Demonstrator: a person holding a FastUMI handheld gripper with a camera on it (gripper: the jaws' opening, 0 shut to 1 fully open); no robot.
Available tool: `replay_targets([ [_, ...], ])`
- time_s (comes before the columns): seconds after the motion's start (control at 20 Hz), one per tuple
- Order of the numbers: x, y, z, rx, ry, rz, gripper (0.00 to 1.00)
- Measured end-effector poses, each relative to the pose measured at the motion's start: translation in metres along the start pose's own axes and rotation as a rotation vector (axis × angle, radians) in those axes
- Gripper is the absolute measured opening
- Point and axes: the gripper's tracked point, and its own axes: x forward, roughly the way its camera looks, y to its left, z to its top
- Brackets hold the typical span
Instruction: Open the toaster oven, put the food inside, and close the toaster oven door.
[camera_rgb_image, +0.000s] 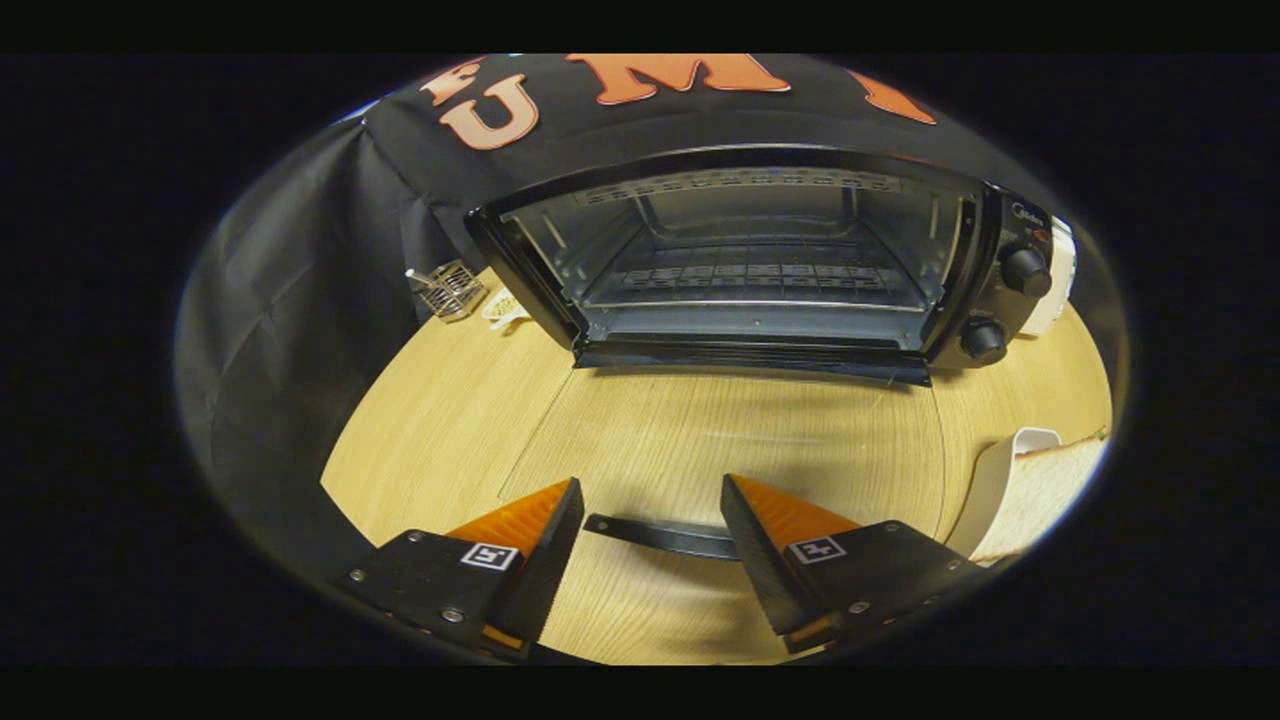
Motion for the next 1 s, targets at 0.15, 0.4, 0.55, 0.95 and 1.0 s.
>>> replay_targets([
  [0.15, -0.017, -0.007, 0.01, 0.052, -0.032, 0.005, 0.83],
  [0.4, -0.072, -0.025, 0.035, -0.006, -0.144, -0.014, 0.84],
  [0.55, -0.102, -0.046, 0.044, -0.023, -0.198, -0.059, 0.88],
  [0.95, -0.181, -0.148, 0.051, 0.058, -0.261, -0.249, 0.95],
  [1.0, -0.187, -0.164, 0.052, 0.066, -0.269, -0.279, 0.94],
])
